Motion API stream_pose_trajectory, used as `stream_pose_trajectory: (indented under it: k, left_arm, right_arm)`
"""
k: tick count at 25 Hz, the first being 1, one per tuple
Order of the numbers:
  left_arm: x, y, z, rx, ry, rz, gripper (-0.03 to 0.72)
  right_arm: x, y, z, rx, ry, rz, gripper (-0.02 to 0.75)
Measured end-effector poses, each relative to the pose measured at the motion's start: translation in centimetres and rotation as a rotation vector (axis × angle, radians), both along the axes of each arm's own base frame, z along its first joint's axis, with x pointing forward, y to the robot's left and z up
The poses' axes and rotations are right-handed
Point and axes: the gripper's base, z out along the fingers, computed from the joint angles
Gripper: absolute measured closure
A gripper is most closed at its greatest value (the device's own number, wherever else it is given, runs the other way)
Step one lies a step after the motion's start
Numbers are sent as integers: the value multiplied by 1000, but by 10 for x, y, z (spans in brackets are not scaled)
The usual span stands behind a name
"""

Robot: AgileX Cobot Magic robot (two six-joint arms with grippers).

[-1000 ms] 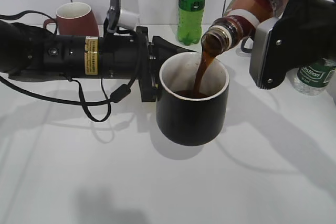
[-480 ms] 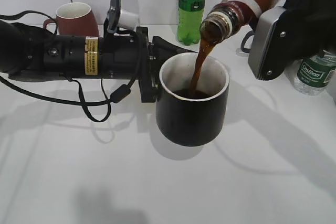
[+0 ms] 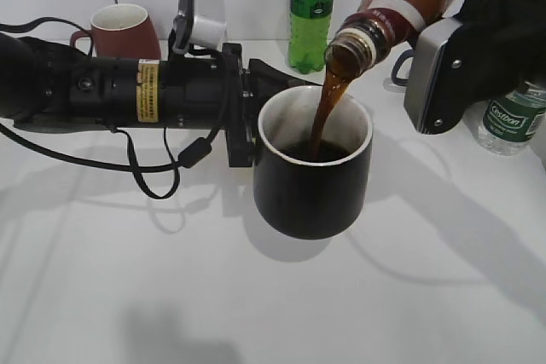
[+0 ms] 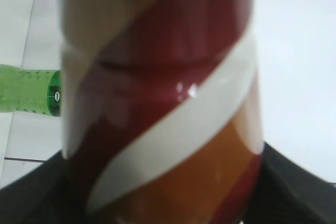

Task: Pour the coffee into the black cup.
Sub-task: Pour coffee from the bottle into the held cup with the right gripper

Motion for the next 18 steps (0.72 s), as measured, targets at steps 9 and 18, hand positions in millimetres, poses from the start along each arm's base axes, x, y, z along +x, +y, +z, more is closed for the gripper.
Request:
stream_pose_trajectory:
  k: [9,18]
  left_arm:
    - [0,0,0,0,-1,0,652]
    - [-1,0,0,5,-4,-6,652]
  right_arm:
    - [0,0,0,-11,-10,0,203]
    - [0,0,1,-41,-36,-2,203]
